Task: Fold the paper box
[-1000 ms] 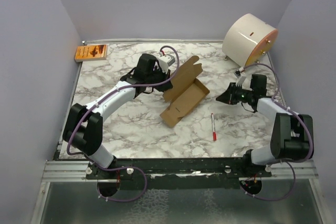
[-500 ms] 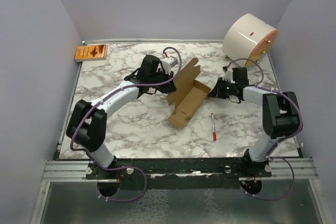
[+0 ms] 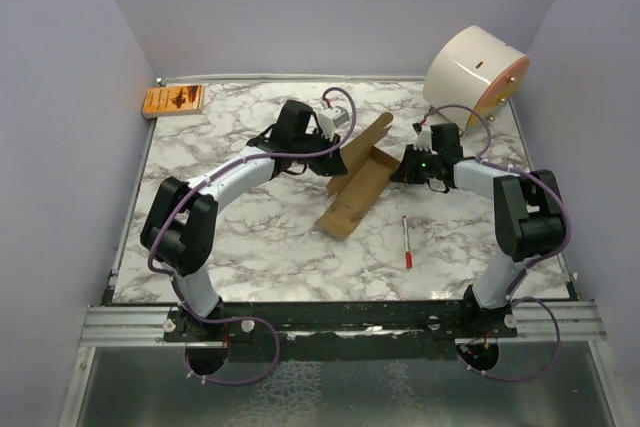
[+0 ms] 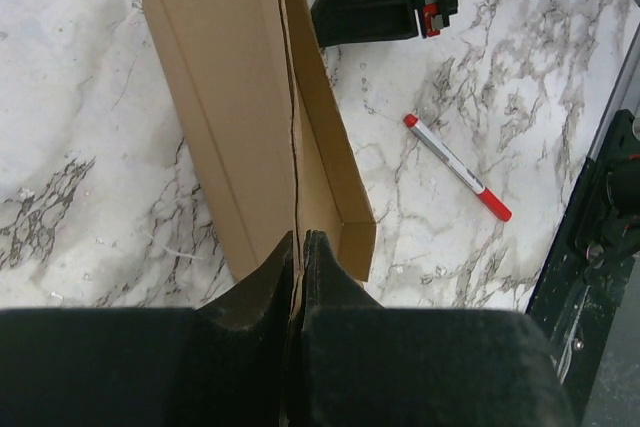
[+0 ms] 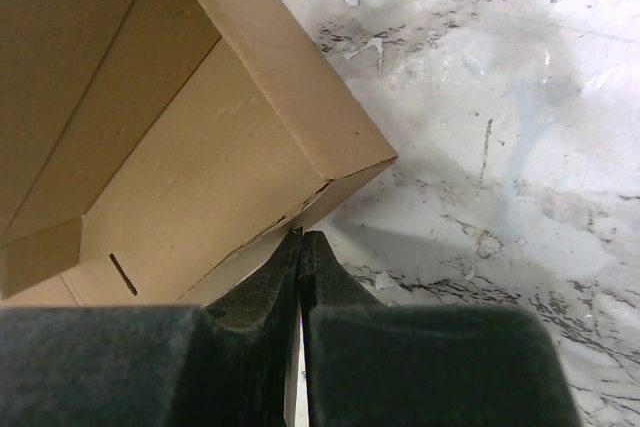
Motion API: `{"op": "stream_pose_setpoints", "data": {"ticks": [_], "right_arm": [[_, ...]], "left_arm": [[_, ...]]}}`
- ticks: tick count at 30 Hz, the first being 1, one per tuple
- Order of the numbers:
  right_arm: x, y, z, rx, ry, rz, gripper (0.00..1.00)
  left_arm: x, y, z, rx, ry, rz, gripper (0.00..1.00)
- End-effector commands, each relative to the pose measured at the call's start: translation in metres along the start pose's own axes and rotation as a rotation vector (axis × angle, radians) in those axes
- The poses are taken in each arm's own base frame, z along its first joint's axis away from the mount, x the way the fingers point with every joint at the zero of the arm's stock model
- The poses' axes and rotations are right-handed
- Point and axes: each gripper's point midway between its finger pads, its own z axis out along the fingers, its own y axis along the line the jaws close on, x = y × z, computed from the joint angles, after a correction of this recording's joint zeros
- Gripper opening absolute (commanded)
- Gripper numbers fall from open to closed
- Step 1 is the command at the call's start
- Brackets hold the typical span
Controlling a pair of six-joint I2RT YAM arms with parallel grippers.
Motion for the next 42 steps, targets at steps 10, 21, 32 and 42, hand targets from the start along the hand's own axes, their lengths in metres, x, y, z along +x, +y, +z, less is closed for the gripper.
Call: {"op": "stream_pose_setpoints", "data": {"ticks": [10, 21, 32, 42], "right_arm": [[-0.022, -0.014, -0.027, 0.129, -0.075, -0.273, 0.07], [-0.062, 0.028, -0.084, -0.131, -0.175, -0.701, 0.34], [-0.042, 0.046, -0.069, -0.352, -0.117, -0.810, 0.80], [-0.039, 0.084, -0.096, -0.530, -0.188, -0.888, 0.78]], "left_arm": [[-0.005, 0.012, 0.002, -0.104, 0.043, 0.014, 0.00], [-0.021, 0.015, -0.011, -0.159, 0.001, 0.082, 0.00], [-0.036, 0.002, -0.021, -0.131, -0.043, 0.137, 0.00], [-0.044, -0.002, -0.028, -0.120, -0.054, 0.250, 0.00]]}}
